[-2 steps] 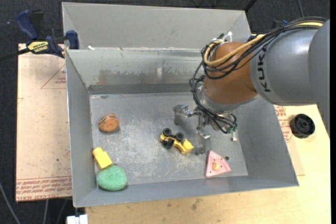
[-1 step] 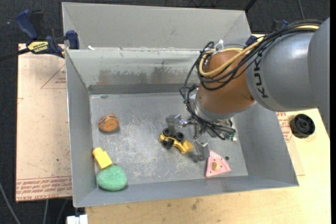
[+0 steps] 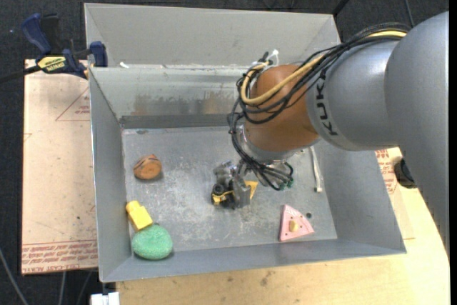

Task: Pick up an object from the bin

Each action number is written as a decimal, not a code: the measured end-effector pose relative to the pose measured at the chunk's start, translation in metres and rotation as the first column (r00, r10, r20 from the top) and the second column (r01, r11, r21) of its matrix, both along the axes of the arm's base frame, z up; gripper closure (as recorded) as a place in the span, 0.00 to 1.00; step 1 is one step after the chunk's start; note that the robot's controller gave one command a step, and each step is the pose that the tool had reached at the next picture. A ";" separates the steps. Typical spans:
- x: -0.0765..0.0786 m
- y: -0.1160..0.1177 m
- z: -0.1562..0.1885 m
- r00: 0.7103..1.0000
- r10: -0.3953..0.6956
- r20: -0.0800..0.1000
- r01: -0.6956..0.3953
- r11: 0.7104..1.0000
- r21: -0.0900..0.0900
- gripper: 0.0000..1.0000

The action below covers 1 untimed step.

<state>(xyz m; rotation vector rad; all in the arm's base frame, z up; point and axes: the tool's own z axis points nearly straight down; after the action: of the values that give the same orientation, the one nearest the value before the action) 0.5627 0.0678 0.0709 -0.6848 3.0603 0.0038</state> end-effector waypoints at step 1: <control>0.000 0.000 0.000 1.000 0.000 0.000 0.000 1.000 0.000 1.00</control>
Offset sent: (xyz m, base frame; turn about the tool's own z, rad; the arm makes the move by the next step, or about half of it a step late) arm -0.0094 -0.0046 -0.0009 0.0443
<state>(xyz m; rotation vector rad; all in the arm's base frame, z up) 0.5627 0.0678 0.0709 -0.6847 3.0603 0.0038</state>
